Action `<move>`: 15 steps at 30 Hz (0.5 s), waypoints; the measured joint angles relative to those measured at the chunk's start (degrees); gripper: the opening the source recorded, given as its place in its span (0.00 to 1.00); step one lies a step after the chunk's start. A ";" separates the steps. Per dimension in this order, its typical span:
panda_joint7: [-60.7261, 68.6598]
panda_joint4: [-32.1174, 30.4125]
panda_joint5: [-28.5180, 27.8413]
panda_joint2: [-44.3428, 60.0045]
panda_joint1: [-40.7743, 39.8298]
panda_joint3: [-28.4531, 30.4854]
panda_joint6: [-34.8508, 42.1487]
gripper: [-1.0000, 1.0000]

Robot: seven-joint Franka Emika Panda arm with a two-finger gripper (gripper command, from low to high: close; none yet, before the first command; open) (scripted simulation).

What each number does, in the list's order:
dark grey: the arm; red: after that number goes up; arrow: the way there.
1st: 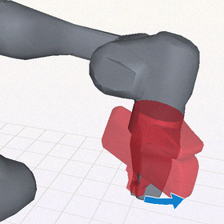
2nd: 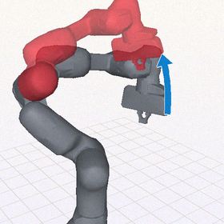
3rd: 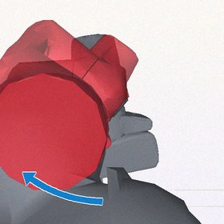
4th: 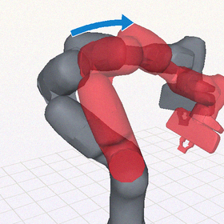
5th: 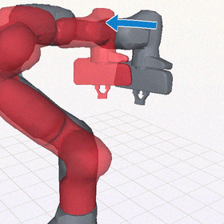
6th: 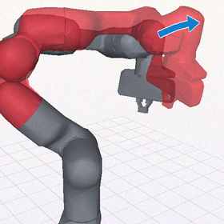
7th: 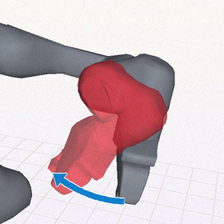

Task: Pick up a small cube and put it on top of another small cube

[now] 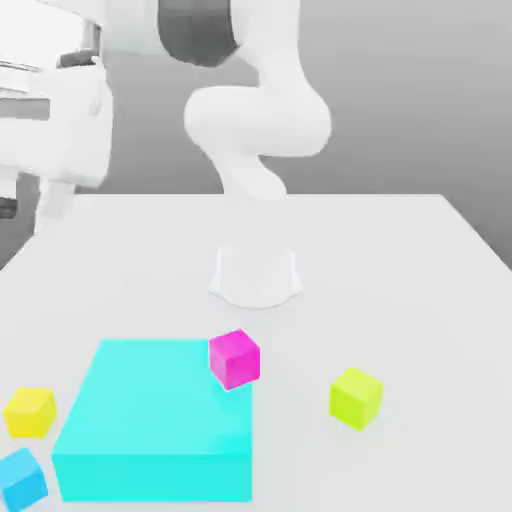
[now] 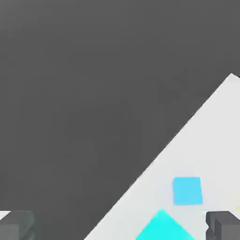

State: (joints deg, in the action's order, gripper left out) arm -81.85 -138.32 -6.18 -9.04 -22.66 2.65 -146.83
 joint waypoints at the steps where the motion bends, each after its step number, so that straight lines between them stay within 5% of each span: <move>1: -1.71 -0.37 0.10 2.07 -0.77 0.70 -0.84 0.50; 15: -11.20 -2.63 12.35 30.98 -12.06 2.15 -15.99 0.50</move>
State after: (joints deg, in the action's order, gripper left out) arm -93.05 -140.95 6.18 21.95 -34.71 4.80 -162.82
